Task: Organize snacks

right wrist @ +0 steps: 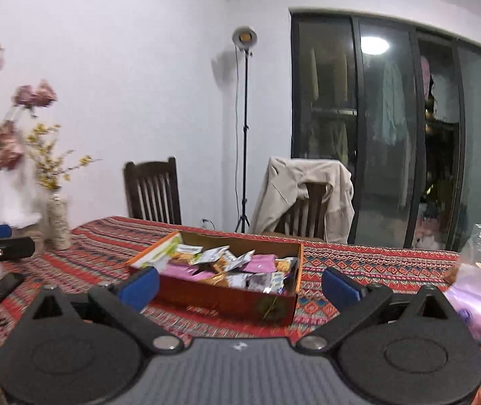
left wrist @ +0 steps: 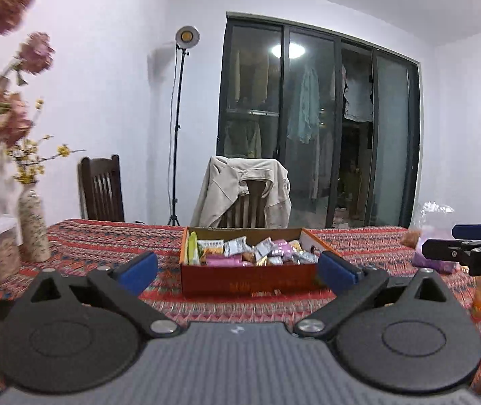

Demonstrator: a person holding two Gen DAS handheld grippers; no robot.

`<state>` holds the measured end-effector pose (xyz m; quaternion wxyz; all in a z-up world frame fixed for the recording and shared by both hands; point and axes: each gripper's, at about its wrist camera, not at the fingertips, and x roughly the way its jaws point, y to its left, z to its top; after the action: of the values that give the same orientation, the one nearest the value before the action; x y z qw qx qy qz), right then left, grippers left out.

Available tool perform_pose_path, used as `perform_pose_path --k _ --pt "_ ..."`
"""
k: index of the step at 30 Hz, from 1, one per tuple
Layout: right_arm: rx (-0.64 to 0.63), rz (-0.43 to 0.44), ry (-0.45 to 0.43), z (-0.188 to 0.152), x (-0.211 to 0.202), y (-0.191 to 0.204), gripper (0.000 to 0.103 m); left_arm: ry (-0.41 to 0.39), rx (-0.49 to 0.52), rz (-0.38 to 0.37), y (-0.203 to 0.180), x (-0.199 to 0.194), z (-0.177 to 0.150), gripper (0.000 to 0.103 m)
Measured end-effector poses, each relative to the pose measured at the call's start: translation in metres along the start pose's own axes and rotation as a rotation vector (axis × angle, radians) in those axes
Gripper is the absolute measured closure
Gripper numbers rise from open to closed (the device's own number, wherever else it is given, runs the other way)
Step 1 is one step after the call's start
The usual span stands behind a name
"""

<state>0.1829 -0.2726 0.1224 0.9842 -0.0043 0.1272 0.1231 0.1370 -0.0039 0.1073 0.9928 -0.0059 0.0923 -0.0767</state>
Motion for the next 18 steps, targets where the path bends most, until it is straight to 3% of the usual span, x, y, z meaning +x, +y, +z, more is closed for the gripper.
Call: perform_pose_path --k 4,9,14,18 --pt "-0.004 0.01 -0.025 -0.038 -0.052 0.021 0.0 -0.007 0.011 0.029 -0.014 -0.045 -0.033 0.0" --pt "0.014 -0.008 -0.061 -0.08 -0.099 0.04 0.0 0.04 -0.062 0.068 -0.019 -0.085 -0.084 0.0" --pt "0.051 -0.055 -0.065 -0.132 -0.126 0.057 0.0 0.137 -0.063 0.07 -0.019 -0.086 -0.121 0.0" --pt "0.097 -0.036 -0.007 -0.171 -0.123 0.068 0.0 0.162 -0.073 0.078 -0.019 -0.077 -0.136 0.0"
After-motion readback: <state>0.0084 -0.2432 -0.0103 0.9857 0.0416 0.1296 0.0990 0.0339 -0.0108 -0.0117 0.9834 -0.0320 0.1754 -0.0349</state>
